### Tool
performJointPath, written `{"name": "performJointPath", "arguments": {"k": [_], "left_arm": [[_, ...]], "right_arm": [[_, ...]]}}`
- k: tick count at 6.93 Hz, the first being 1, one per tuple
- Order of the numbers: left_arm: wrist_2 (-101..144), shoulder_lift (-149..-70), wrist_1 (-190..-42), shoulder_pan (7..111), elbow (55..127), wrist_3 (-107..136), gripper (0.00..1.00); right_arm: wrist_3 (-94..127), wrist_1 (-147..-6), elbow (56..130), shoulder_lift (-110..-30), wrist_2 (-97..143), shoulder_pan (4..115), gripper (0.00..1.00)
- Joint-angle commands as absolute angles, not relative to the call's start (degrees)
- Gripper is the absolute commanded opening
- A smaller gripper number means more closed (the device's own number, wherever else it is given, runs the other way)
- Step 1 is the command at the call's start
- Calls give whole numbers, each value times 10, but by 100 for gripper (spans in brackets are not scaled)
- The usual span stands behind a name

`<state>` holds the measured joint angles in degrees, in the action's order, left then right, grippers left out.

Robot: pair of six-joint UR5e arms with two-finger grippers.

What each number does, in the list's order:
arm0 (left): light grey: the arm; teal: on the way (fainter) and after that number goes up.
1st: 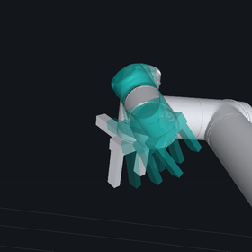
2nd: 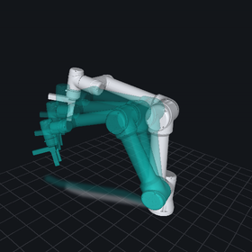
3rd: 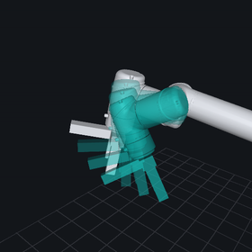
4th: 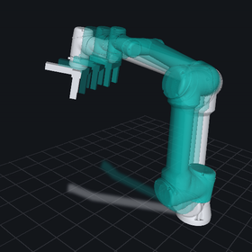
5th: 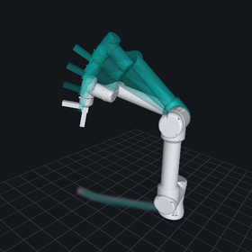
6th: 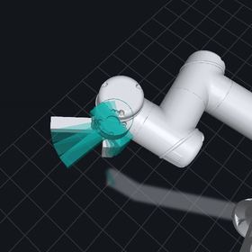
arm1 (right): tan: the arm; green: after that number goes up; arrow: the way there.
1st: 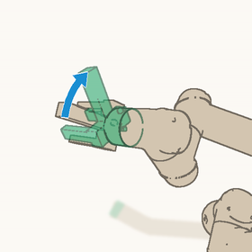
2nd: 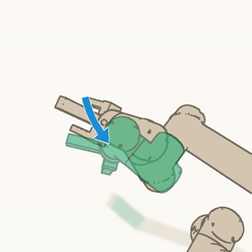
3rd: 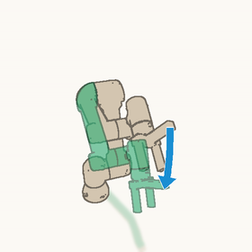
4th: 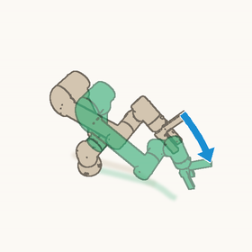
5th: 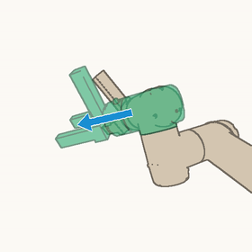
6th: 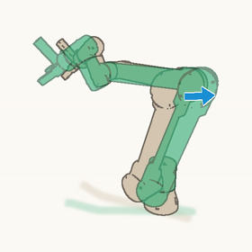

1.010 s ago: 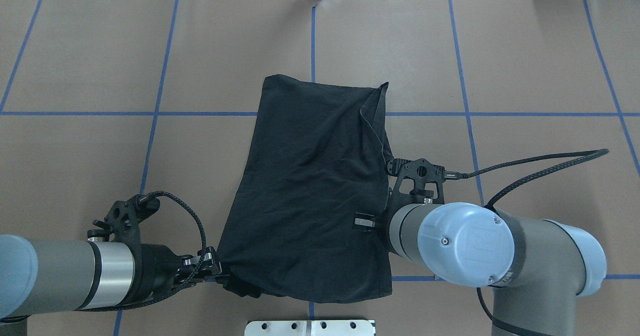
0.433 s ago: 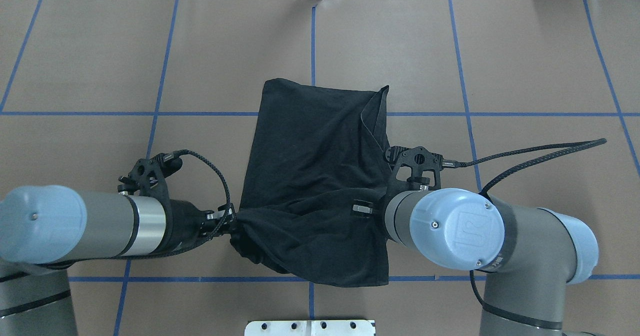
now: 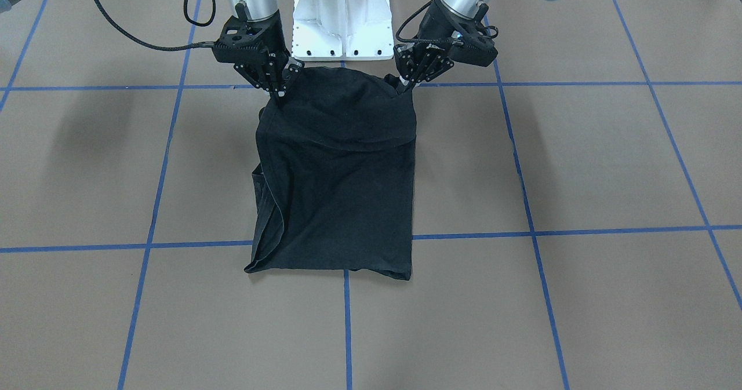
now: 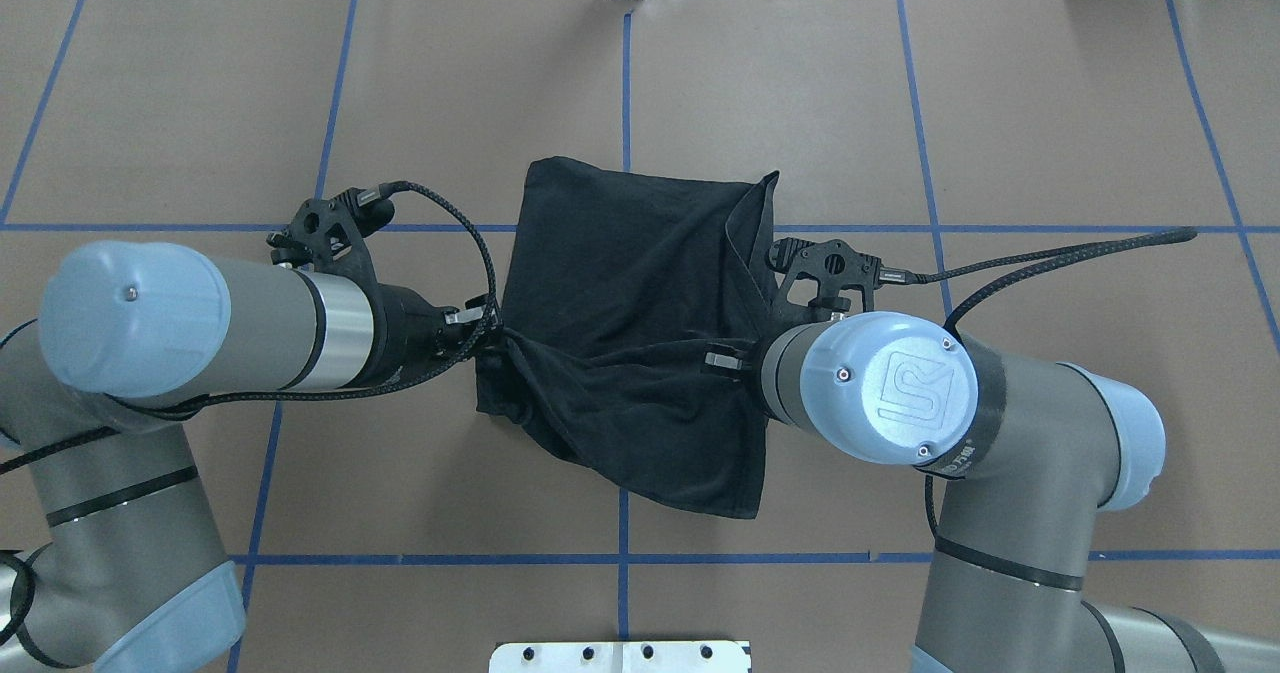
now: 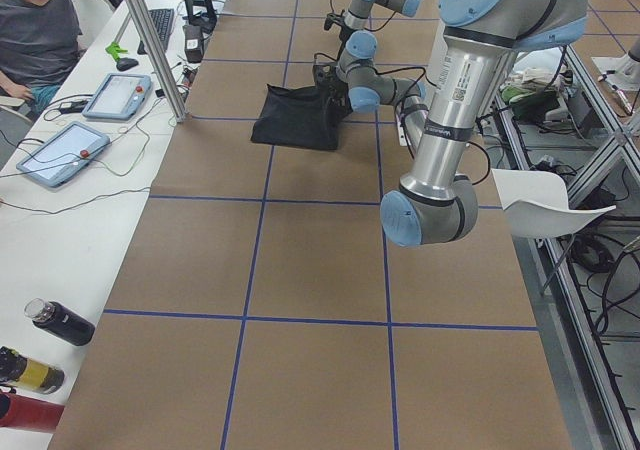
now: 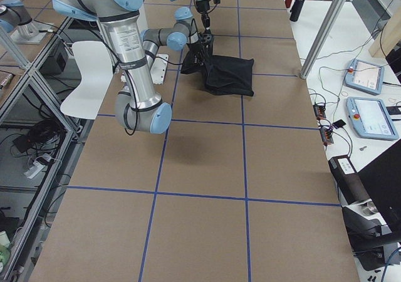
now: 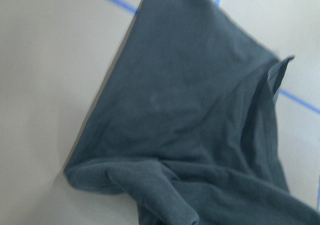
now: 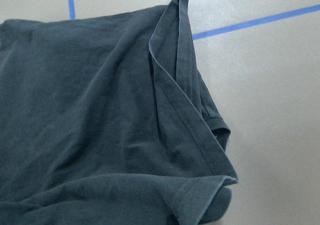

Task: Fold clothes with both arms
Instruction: 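Lift the near shirt edge with both grippers and fold it away from the robot, then lay the folded edge on the far half and open both grippers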

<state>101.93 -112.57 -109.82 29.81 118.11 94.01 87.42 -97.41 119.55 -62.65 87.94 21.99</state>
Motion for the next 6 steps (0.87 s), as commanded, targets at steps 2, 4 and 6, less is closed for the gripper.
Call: {"name": "performJointPath", "arguments": {"k": [2,4,6], "left_arm": [[1027,-1183,-1092,357,1108,898,0],[1027,-1220,-1093,384,1051,869,0],[1027,-1261,-1093,405,984,837,0]], "right_arm": [[850,-974,1146,-594,881,266,0],[843,-962,1101,-574,881,285,0],[837,-913,1043,-564,881,303,0]]}}
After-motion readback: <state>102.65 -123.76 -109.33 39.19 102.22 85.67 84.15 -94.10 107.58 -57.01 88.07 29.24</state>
